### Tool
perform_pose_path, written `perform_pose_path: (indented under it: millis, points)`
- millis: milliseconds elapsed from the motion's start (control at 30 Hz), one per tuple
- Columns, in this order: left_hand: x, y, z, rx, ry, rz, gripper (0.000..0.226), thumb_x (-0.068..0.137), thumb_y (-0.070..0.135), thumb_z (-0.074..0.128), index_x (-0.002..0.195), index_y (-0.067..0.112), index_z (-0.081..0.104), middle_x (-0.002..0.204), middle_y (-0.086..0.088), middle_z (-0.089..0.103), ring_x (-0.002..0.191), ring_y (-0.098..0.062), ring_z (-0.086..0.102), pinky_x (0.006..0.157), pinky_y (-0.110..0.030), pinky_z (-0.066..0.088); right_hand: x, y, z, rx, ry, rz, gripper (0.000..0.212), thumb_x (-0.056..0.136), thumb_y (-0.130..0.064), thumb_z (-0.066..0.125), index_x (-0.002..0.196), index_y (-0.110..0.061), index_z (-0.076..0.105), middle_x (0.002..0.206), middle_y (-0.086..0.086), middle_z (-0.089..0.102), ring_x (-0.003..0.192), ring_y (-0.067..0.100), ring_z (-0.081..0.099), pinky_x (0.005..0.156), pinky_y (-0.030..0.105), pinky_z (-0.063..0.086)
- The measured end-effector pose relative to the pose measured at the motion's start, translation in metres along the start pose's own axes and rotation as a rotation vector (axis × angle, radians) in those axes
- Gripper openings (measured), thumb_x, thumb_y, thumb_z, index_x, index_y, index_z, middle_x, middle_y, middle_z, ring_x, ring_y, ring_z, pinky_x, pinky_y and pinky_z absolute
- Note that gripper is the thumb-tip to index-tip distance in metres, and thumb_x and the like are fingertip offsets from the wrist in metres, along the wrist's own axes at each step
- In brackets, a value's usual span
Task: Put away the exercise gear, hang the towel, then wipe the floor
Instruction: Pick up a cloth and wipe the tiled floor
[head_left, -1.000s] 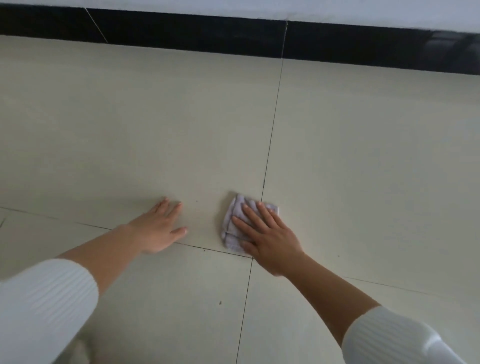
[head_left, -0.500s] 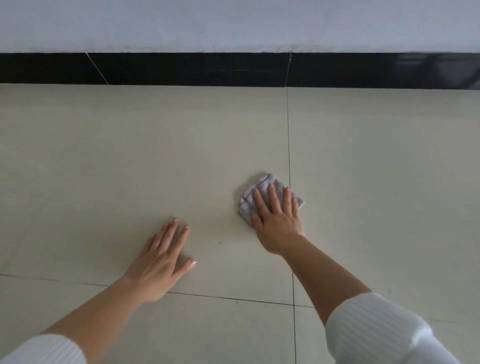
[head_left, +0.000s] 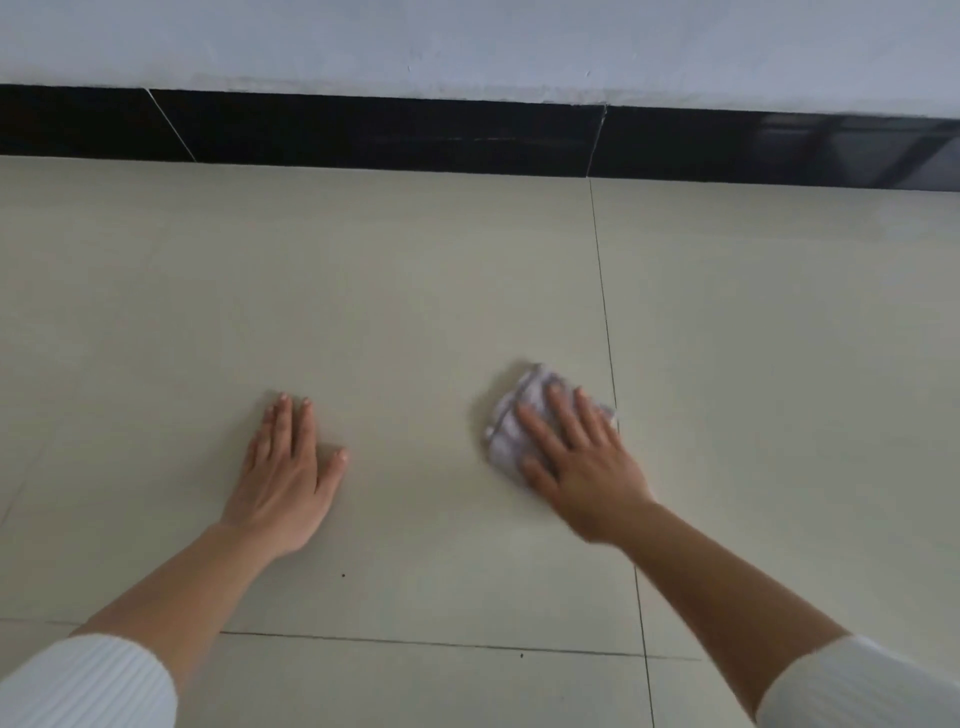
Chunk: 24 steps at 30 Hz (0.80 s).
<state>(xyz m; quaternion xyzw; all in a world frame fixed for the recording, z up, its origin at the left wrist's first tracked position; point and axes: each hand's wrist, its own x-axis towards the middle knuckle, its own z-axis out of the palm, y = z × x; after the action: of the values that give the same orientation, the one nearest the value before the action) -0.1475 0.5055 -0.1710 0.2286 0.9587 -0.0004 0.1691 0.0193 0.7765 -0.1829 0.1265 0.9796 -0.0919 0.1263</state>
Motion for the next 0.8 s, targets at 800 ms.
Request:
perform_pose_path:
  millis: [800]
  points:
    - [0.057, -0.040, -0.004, -0.061, 0.162, 0.098, 0.079, 0.085, 0.053, 0.030, 0.145, 0.003, 0.025, 0.153, -0.017, 0.024, 0.141, -0.031, 0.021, 0.109, -0.045, 0.026, 0.124, -0.089, -0.036, -0.024, -0.131, -0.066, 0.058, 0.093, -0.057, 0.002, 0.146, -0.042, -0.016, 0.158, 0.001, -0.023, 0.140, 0.029, -0.030, 0.114, 0.040, -0.021]
